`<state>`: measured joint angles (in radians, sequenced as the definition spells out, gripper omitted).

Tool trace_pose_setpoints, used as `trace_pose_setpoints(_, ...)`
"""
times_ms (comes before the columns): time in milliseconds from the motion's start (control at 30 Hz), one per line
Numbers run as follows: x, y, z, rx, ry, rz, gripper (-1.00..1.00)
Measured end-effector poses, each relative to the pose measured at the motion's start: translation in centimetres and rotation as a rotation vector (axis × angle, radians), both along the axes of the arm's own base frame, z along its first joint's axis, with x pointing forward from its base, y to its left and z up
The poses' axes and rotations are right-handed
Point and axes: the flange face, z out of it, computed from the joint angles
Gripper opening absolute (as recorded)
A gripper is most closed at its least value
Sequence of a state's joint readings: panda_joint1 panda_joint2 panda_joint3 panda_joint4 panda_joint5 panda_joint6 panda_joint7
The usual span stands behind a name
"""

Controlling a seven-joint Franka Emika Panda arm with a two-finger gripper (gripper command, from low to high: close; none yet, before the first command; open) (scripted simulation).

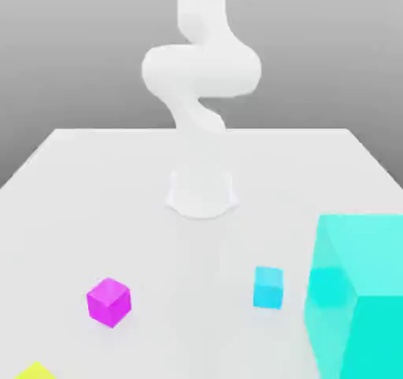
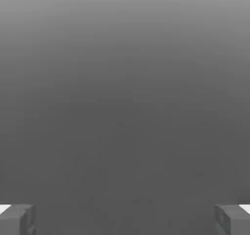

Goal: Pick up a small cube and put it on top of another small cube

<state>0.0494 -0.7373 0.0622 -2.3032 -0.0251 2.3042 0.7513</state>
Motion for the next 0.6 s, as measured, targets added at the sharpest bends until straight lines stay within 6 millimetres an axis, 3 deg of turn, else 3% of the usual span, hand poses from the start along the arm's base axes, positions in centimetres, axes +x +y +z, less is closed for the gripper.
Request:
trace_pose_setpoints(67, 1.3, 5.0, -3.1, -0.086, 0.064, 0.127, 0.0)
trace_pose_setpoints(167, 2.5, 11.8, -10.1, -0.135, 0.194, 0.267, 0.0)
trace_pose_setpoints(300, 1.9, 18.1, -20.1, -0.128, 0.374, 0.351, 0.0)
trace_pose_setpoints(400, 0.2, 21.0, -27.6, -0.117, 0.507, 0.365, 0.0)
trace_pose_setpoints(500, -2.9, 23.1, -35.2, -0.12, 0.645, 0.361, 0.0)
trace_pose_setpoints(533, -3.9, 23.2, -37.7, -0.12, 0.688, 0.345, 0.0)
trace_pose_setpoints(600, -4.6, 21.4, -41.6, -0.098, 0.739, 0.257, 0.0)
